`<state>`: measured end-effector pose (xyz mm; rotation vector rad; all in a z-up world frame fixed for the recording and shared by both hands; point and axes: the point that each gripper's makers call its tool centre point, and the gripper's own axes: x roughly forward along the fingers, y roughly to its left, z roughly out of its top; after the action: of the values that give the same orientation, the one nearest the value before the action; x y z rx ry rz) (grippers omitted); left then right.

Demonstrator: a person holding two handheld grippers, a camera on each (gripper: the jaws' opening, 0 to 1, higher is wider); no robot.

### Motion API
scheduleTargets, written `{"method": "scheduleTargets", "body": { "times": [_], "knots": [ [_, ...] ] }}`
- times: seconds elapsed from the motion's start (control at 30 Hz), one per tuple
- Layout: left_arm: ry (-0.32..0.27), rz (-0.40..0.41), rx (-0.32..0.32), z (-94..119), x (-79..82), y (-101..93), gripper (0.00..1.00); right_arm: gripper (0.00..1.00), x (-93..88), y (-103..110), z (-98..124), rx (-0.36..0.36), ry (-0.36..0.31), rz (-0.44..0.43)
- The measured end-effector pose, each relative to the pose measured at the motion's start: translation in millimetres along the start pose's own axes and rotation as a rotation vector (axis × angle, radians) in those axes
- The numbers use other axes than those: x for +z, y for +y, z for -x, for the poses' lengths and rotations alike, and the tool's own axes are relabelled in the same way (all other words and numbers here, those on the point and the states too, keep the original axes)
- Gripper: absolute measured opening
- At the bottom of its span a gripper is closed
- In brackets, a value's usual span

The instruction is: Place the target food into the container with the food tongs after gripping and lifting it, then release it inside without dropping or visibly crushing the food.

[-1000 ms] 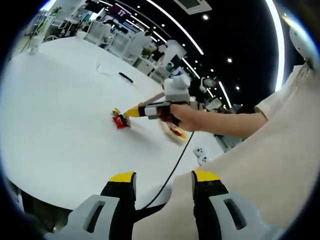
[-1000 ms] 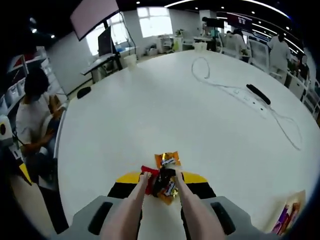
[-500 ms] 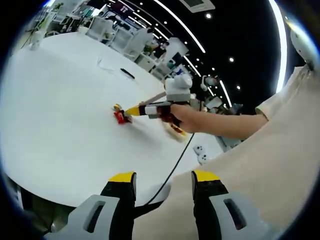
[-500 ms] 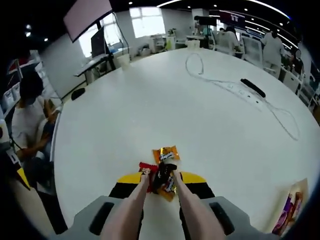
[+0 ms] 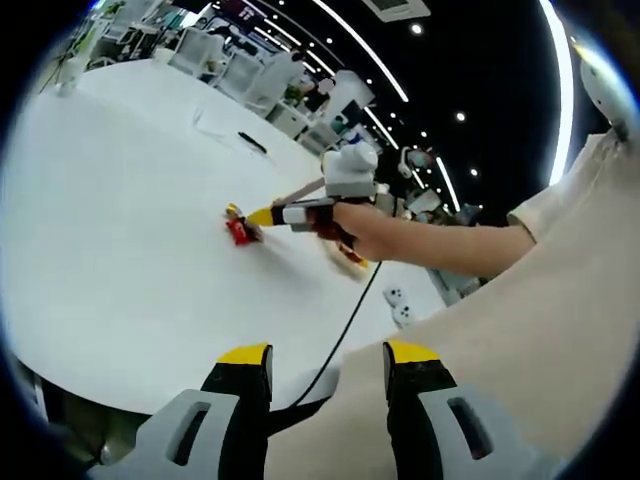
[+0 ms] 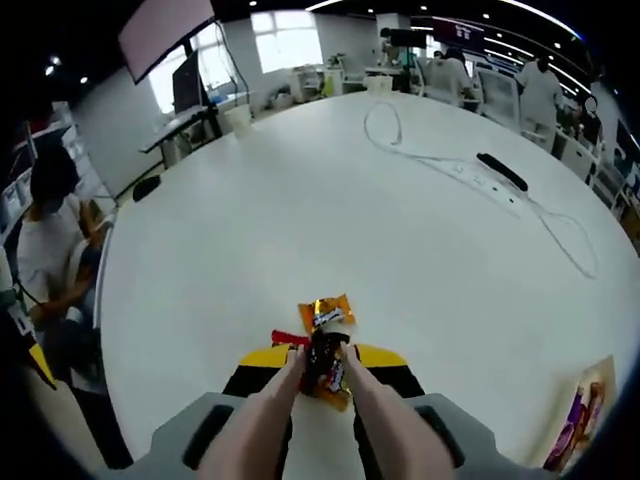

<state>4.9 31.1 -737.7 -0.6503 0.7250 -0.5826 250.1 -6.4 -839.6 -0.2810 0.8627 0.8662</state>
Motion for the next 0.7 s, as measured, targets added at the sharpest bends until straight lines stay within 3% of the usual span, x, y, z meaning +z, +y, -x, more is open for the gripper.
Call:
{"method": "scheduleTargets", "body": {
  "times": [0.33, 0.7],
  "knots": [
    [0.007, 0.001, -0.007, -1.0, 0.6, 2.0, 0.44, 0.23, 6.4, -1.5, -1.2, -0.003, -0.019, 0.019],
    [0.002, 0.011, -0.013, -3.4, 1.5, 5.3, 0.44, 0.23, 1.9, 3.4, -9.5, -0.006, 0.034, 0.048]
  ]
}}
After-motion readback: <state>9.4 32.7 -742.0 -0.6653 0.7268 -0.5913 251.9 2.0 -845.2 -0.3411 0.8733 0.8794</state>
